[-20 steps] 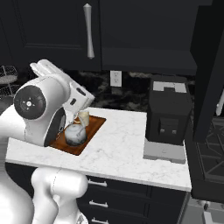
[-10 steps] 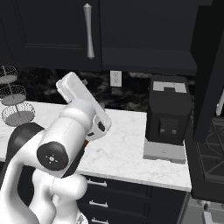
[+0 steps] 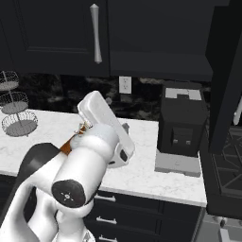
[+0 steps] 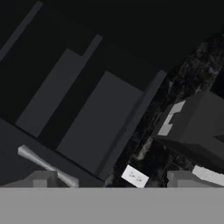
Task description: Pick the kettle from the counter and place it on the tray. Then pick the mug from the cabinet and place it on the tray. Then close the cabinet doors.
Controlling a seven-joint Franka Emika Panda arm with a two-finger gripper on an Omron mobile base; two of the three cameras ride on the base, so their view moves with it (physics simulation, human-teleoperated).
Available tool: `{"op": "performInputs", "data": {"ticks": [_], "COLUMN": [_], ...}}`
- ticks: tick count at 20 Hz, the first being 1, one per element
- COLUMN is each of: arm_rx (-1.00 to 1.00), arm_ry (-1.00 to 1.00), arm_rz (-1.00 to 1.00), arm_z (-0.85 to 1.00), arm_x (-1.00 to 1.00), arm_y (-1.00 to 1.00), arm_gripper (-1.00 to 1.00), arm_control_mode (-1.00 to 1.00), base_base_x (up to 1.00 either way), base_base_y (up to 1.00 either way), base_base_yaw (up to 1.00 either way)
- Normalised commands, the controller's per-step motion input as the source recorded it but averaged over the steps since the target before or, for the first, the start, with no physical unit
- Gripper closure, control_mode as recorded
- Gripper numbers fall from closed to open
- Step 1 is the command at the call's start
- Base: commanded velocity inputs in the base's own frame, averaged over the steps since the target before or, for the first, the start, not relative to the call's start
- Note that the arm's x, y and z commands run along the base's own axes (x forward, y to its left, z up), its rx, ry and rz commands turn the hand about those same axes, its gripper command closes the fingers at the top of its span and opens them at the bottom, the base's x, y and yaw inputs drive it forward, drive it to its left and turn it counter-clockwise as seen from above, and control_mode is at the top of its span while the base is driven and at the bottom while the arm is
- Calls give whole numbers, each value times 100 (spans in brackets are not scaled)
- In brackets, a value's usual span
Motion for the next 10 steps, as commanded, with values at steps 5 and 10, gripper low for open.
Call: {"op": "performInputs", "data": {"ticks": [5,10], "arm_rx": [0,0], "arm_ry": [-12,-4], "arm_rz": [7,15], "arm_z": [-19,-23], "arm_x": [-32,-20], "arm_y": [-82,-73], "arm_gripper": [-100,-100], "arm_control_mode": [-100,-100], "base_base_x": [0,0], "base_base_y": [0,0], "base_base_yaw": [0,0]}}
